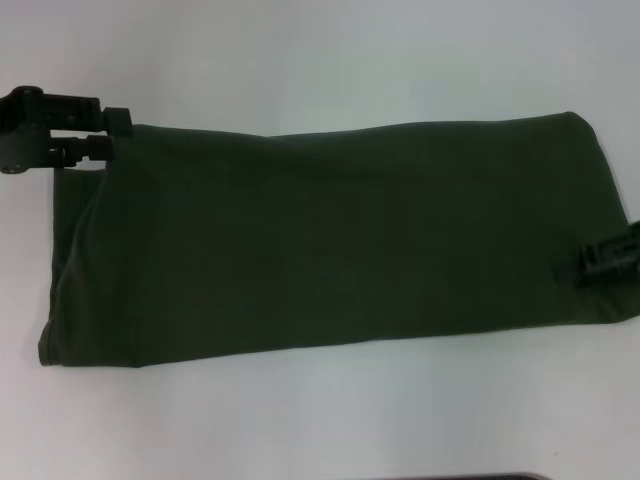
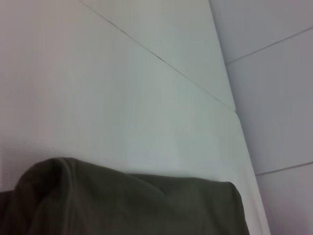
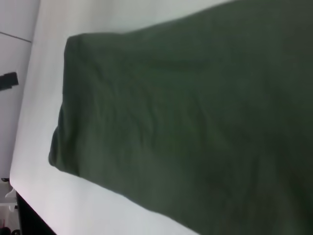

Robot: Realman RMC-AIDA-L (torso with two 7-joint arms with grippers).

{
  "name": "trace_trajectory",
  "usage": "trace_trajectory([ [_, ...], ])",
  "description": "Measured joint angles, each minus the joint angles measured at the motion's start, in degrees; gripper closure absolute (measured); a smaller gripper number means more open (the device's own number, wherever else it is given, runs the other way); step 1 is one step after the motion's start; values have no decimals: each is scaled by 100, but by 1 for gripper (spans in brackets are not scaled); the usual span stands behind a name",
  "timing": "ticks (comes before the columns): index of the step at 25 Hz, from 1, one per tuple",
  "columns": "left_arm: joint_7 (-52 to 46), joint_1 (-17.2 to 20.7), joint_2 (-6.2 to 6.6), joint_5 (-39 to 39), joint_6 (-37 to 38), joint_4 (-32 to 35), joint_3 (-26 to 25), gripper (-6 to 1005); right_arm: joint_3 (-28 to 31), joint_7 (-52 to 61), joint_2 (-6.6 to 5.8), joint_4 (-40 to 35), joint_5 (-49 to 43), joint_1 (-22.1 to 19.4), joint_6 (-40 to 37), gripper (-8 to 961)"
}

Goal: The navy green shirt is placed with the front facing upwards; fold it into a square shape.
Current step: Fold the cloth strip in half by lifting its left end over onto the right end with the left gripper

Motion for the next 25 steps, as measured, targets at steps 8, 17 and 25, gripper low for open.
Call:
trace_trajectory([
  [8,-32,5,-11,0,-57,0,24,448,11,124,15,-32,-715,-76,173,252],
  [17,-35,20,3,-3,-57,0,34,447,97,436,-93,-331,-895,-103,572,251],
  [25,-35,30,-6,-5,-69,0,33,448,479,442,-146,-865,-449,-157,127,251],
])
